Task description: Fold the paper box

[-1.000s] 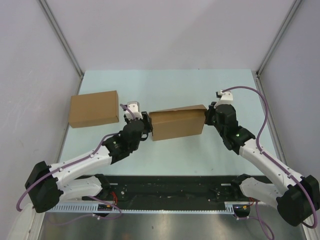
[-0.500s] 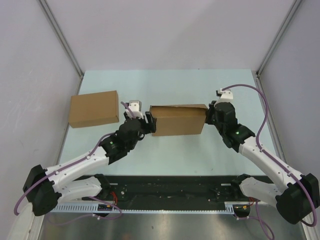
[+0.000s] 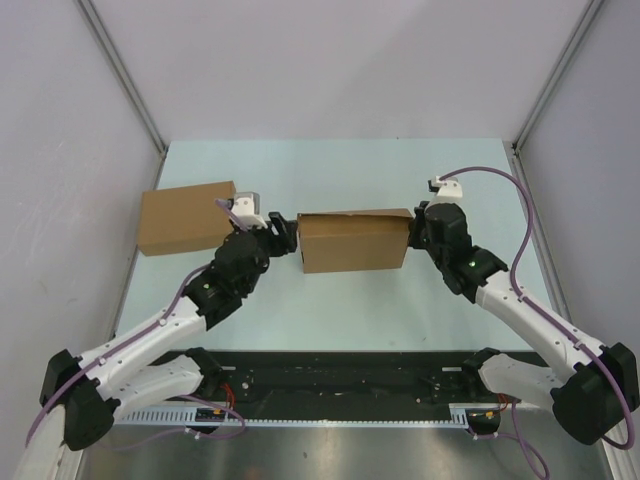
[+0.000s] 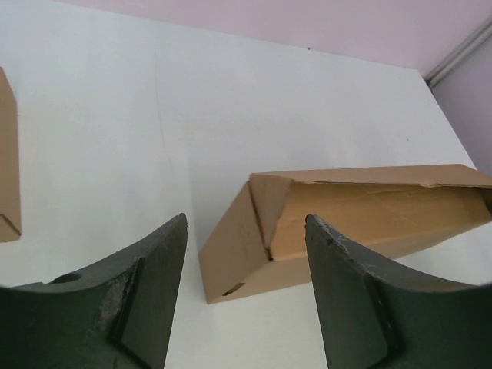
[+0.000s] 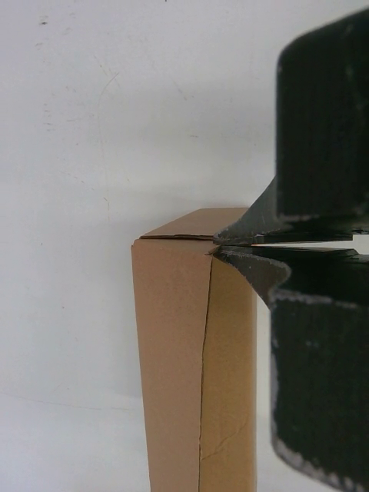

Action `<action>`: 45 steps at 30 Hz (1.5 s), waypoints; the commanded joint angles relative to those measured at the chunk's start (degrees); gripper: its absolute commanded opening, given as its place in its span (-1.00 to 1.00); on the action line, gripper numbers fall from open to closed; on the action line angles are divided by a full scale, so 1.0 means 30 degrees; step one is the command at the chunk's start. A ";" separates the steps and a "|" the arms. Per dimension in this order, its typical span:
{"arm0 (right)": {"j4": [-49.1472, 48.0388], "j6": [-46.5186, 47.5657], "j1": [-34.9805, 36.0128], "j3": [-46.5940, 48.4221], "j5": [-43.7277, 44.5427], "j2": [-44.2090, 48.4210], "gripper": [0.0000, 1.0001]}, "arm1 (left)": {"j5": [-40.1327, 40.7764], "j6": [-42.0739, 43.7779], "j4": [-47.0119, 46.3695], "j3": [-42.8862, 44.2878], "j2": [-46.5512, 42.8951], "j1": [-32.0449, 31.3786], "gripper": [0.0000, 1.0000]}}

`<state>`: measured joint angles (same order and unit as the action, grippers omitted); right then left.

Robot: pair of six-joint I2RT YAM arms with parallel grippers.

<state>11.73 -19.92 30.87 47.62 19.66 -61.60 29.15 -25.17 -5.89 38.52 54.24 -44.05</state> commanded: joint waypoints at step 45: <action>0.1511 -0.0420 0.0578 0.0359 0.0302 -0.0823 -1.00 | -0.4412 0.1710 -0.3602 0.0225 0.2311 0.2262 -0.24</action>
<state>11.73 -19.97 31.97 48.25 20.86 -62.65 17.17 -20.88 -14.11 36.58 60.45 -37.78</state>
